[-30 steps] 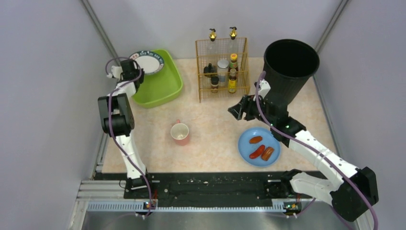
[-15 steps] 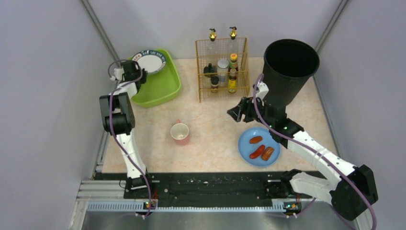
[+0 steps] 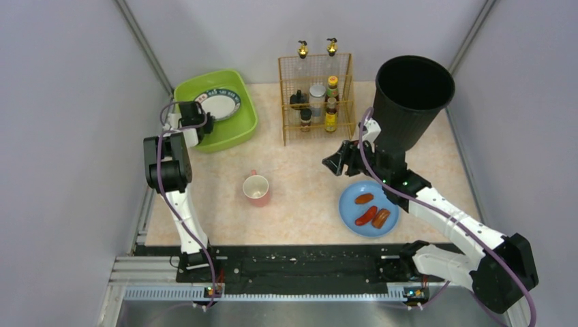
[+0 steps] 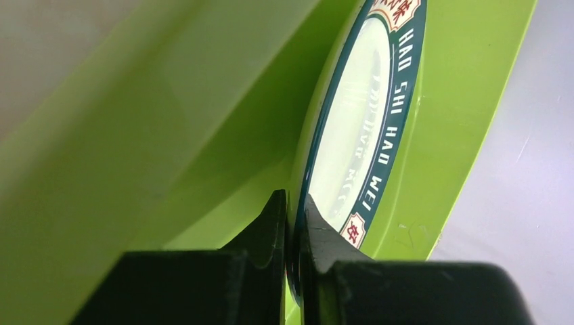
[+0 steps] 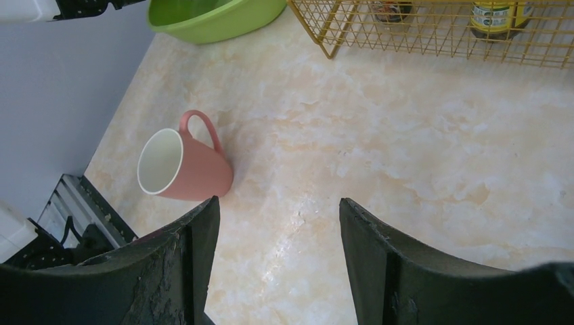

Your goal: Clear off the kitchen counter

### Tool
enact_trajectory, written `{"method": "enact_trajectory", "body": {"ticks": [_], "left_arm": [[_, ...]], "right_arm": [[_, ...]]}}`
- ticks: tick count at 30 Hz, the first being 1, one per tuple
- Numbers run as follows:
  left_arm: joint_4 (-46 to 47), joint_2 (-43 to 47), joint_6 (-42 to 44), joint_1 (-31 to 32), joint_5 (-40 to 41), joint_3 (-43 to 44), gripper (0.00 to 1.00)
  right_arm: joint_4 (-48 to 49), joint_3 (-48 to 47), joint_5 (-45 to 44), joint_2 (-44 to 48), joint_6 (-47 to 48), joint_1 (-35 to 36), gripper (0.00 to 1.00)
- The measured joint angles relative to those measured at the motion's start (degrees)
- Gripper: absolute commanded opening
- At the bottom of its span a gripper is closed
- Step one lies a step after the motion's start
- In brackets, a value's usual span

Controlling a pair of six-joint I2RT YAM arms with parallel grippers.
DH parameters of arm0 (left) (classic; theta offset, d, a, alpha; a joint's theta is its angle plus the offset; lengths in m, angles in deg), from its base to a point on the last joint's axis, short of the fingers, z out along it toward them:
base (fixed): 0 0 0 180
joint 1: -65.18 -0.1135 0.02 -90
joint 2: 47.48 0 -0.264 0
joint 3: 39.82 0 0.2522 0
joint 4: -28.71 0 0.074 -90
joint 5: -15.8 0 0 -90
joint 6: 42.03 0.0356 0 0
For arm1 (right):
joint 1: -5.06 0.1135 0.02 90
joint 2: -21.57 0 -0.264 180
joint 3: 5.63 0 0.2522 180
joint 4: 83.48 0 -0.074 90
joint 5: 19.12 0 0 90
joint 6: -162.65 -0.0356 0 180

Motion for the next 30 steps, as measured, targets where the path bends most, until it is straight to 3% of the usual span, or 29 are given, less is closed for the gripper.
{"method": "enact_trajectory", "body": {"ticks": [3,4,6,7,16,30], "left_arm": [[-0.3,0.0,0.0,0.0,0.0,0.2,0.33],[-0.7,0.0,-0.2,0.0,-0.1,0.5,0.50],[-1.5,-0.1,0.2,0.0,-0.2,1.7,0.92],[-1.4,-0.1,-0.2,0.0,-0.5,2.3,0.99],[-4.2,0.2,1.4,-0.5,-4.9,3.6,0.99],[-23.6,13.0,13.5,-3.5,-14.5,6.4,0.99]], "right_arm": [[0.2,0.0,0.0,0.0,0.0,0.2,0.64],[0.2,0.0,0.0,0.0,0.0,0.3,0.64],[0.3,0.2,-0.1,0.0,0.0,0.3,0.64],[0.3,0.3,-0.1,0.0,0.0,0.3,0.64],[0.3,0.3,-0.6,-0.2,0.3,0.4,0.64],[-11.5,-4.4,-11.5,-2.3,4.0,0.7,0.67]]}}
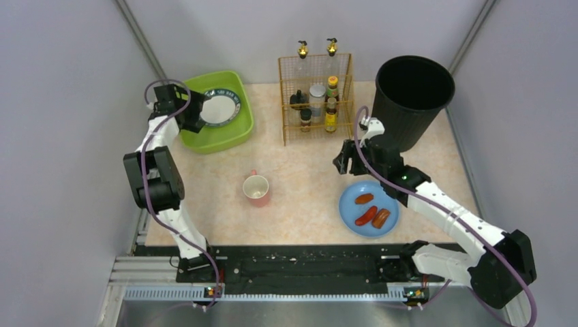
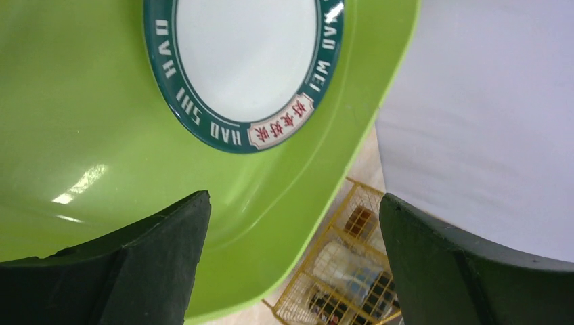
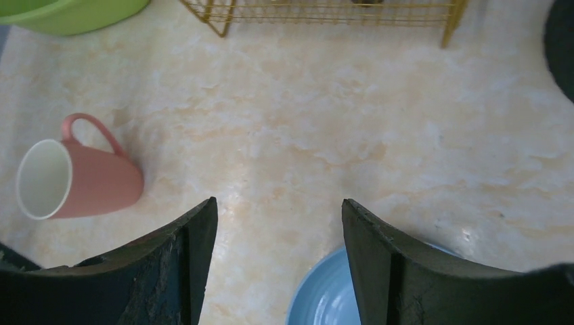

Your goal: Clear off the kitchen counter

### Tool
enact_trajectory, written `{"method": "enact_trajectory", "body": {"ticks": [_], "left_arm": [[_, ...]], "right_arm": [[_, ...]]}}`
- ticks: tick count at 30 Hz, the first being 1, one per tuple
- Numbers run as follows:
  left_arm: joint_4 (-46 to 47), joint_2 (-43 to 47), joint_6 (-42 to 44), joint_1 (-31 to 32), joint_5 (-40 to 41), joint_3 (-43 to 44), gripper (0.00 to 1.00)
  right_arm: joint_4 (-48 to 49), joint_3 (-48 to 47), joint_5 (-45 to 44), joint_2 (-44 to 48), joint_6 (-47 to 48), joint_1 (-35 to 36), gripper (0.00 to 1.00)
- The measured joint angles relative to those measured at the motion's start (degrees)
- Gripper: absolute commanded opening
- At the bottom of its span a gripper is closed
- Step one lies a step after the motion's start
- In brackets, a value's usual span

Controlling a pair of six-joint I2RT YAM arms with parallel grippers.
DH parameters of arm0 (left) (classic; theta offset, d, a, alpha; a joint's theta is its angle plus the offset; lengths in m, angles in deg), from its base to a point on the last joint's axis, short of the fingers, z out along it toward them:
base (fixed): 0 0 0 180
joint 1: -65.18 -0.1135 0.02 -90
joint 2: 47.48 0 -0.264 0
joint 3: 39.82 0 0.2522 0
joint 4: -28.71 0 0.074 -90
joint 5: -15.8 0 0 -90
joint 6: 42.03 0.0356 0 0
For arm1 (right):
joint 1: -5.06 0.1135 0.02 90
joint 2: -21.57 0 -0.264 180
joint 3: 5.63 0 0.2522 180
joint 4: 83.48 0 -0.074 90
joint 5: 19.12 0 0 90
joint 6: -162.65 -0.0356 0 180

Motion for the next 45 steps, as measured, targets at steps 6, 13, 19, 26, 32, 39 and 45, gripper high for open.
{"method": "enact_trajectory", "body": {"ticks": [6,13,19,26,32,39,45], "left_arm": [[-4.0,6.4,7.1,0.0,-2.6,-0.6,0.99],[-5.7,19.5,15.1,3.2,-5.1,-8.5,0.99],[-5.6,32.3,19.2,13.2,-5.2,-18.7,0.99],[-4.5,42.9,20.6,24.5,-6.1,-29.6,0.99],[-4.6,49.7,21.2,25.7,-8.3,-35.9,0.99],[-4.7,54.9,22.3,25.9,-11.6,-38.0,0.99],[-4.8,56.2,23.6,25.9,-12.7,-38.1,0.99]], "right_arm": [[-8.4,-0.5,-11.3,2.3,-1.6,0.0,0.67],[-18.2,-0.5,-22.4,6.6,-6.7,-0.5,0.52],[-21.0,2.0,-25.1,8.6,-13.6,-6.8,0.03],[-25.1,6.4,-29.9,7.8,-22.7,-18.1,0.00],[-29.0,7.5,-36.5,3.1,-31.8,-20.0,0.00],[-30.8,12.4,-36.2,1.3,-38.1,-20.1,0.00],[-30.1,16.5,-32.2,2.6,-39.7,-20.1,0.00]]}}
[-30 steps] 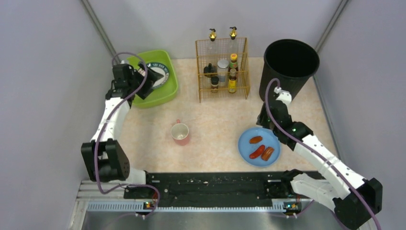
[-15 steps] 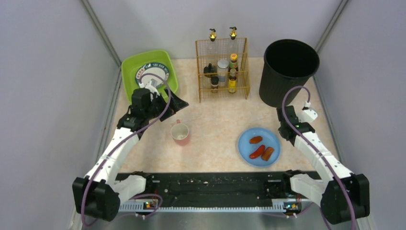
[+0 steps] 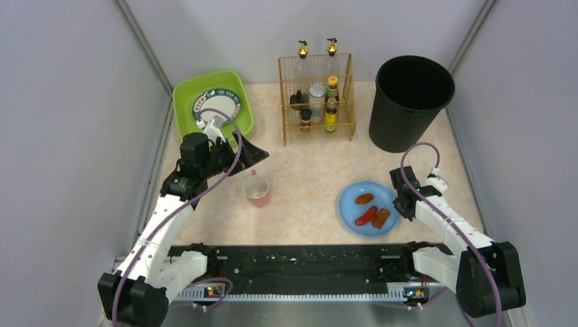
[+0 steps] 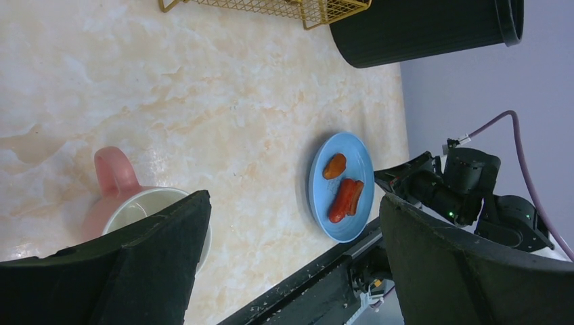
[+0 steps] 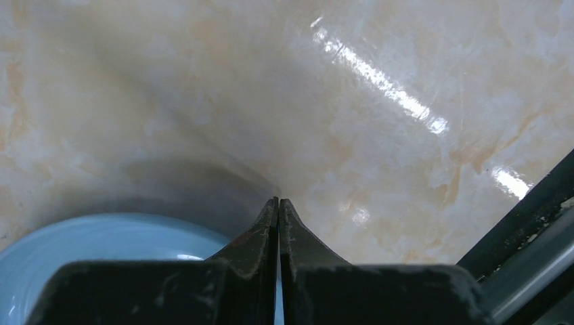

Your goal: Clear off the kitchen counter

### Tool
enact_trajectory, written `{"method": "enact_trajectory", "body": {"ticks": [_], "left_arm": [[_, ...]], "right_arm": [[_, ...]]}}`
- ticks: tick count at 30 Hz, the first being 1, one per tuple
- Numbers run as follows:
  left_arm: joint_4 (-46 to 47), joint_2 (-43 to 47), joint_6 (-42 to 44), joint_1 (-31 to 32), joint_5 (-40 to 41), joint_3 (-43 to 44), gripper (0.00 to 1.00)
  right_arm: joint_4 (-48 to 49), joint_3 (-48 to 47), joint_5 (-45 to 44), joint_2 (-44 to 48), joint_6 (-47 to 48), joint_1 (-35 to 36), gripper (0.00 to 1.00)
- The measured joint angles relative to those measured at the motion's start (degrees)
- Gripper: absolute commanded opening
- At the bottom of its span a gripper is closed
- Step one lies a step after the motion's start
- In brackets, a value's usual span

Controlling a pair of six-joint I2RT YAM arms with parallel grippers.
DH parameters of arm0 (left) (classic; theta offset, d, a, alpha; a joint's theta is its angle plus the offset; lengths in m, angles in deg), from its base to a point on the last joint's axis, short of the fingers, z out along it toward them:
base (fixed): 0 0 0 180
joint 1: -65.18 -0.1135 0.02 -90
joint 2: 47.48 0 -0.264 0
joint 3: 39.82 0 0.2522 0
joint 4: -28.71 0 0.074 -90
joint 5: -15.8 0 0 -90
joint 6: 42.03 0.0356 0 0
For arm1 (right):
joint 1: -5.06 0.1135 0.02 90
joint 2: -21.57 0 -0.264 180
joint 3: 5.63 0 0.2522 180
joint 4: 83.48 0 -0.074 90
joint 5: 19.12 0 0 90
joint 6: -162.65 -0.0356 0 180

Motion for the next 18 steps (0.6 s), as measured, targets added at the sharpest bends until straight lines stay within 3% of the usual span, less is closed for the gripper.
{"method": "enact_trajectory", "body": {"ticks": [12,18], "left_arm": [[0.0,0.0,0.2,0.0,-1.2,-1.4,0.99],[0.0,0.0,0.2,0.0,-1.5,-1.4,0.99]], "right_arm": [[9.2,4.1,9.4,2.3,2.2,0.7,0.00],[15.1,4.5,14.1,0.8,3.0,5.4,0.00]]}}
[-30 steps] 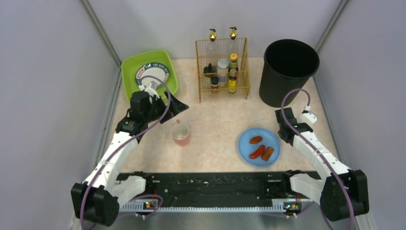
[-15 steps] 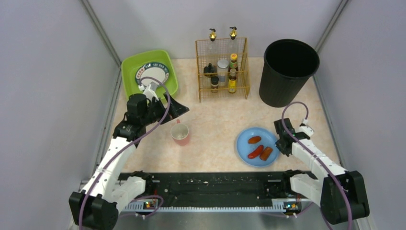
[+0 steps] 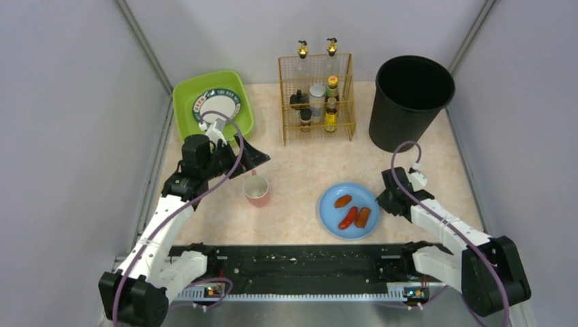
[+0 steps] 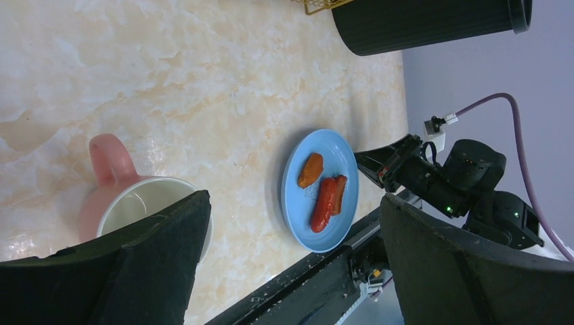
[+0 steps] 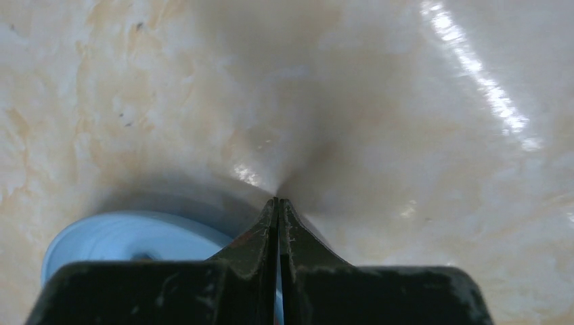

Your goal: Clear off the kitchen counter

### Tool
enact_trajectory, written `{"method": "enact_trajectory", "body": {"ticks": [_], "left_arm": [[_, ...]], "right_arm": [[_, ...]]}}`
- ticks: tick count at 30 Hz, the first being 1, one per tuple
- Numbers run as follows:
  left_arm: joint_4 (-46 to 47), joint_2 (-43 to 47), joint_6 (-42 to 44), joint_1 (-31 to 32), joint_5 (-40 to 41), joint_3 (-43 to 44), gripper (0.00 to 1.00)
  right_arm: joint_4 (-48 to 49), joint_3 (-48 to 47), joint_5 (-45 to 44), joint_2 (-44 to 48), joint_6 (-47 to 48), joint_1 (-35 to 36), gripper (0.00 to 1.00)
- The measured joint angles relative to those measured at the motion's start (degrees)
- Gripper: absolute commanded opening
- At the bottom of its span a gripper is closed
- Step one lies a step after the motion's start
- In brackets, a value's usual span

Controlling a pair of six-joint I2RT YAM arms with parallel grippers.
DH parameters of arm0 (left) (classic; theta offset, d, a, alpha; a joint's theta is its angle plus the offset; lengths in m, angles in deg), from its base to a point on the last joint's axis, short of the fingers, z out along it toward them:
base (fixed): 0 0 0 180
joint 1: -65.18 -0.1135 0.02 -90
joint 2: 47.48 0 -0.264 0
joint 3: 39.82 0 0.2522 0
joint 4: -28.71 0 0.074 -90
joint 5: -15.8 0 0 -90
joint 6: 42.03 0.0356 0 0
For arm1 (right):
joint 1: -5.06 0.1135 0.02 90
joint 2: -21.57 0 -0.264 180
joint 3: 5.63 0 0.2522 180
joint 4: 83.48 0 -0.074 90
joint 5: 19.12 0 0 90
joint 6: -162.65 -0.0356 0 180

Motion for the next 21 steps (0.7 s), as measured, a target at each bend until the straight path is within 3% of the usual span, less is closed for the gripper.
{"method": "enact_trajectory", "body": {"ticks": [14,21], "left_arm": [[-3.4,0.0,1.3,0.0,-4.4,0.0,0.99],[-5.5,-1.8,2.9,4.1,-9.0,0.9,0.99]], "right_arm": [[3.6,-5.6,1.7,-7.7,-0.5,10.8,0.01],[1.5,-10.7,-4.7,-6.2,3.8,11.0,0.20]]}}
